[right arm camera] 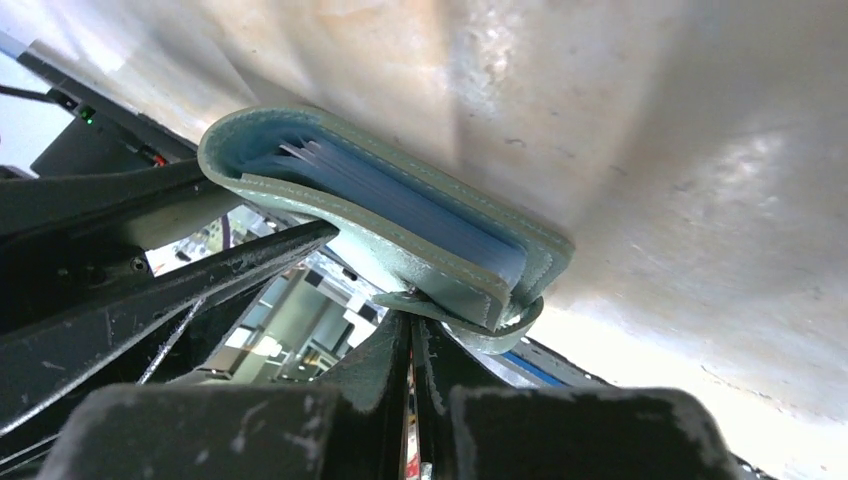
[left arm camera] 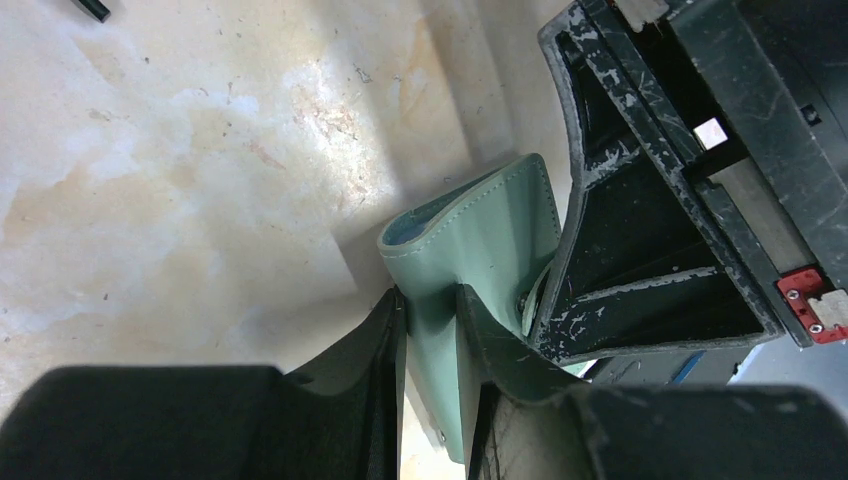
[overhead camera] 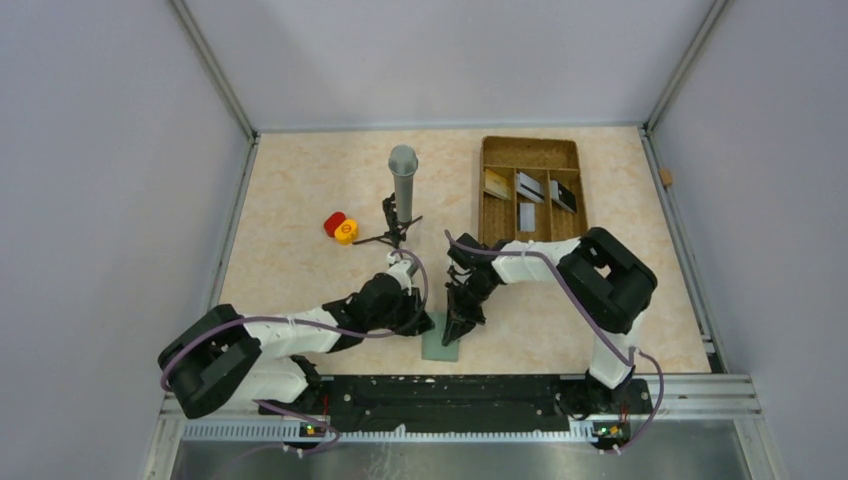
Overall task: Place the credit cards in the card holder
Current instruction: Close the card holder at the center of the board.
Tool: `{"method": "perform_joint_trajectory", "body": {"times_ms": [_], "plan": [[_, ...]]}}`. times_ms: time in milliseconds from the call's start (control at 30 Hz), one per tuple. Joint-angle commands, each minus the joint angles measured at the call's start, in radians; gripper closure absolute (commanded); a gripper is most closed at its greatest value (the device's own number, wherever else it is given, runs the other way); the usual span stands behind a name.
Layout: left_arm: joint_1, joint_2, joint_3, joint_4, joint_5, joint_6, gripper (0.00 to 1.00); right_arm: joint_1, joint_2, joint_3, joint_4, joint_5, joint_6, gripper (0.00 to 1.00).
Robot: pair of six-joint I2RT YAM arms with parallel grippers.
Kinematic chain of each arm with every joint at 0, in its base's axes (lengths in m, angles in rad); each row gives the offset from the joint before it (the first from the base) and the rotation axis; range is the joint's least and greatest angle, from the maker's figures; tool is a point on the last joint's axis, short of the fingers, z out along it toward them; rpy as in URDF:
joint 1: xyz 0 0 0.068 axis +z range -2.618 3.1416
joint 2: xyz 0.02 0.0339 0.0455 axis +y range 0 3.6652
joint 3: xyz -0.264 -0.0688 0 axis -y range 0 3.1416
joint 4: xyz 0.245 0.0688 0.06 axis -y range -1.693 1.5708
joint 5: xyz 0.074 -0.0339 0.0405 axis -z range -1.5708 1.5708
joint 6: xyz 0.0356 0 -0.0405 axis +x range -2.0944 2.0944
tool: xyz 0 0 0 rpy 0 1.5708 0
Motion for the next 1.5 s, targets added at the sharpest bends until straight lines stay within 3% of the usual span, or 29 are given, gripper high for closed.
{"method": "perform_joint_trajectory", "body": {"times_ms": [0,467,900,1133,1233,1333,1467], "plan": [[-0.029,0.019,-0.034,0.063,0.199,0.012,0.74,-0.050,0.136,0.024,-0.043,0.551,0.004,1.00],[-0.031,0.025,-0.081,0.187,0.266,0.035,0.74,-0.028,0.286,0.175,-0.093,0.614,0.000,1.00],[-0.031,0.052,-0.119,0.288,0.291,0.044,0.74,-0.024,0.403,0.222,-0.029,0.611,-0.021,1.00],[-0.029,0.052,-0.066,0.154,0.197,0.029,0.74,-0.005,0.372,0.266,-0.080,0.650,-0.064,1.00],[-0.024,0.034,-0.039,0.078,0.118,0.009,0.67,0.005,0.273,0.251,-0.072,0.640,-0.104,1.00],[-0.010,0.001,-0.034,0.048,0.063,-0.010,0.52,0.014,0.168,0.249,-0.065,0.613,-0.152,1.00],[0.016,-0.046,-0.005,-0.021,0.006,-0.020,0.37,0.018,0.043,0.271,-0.080,0.554,-0.228,0.91]]}}
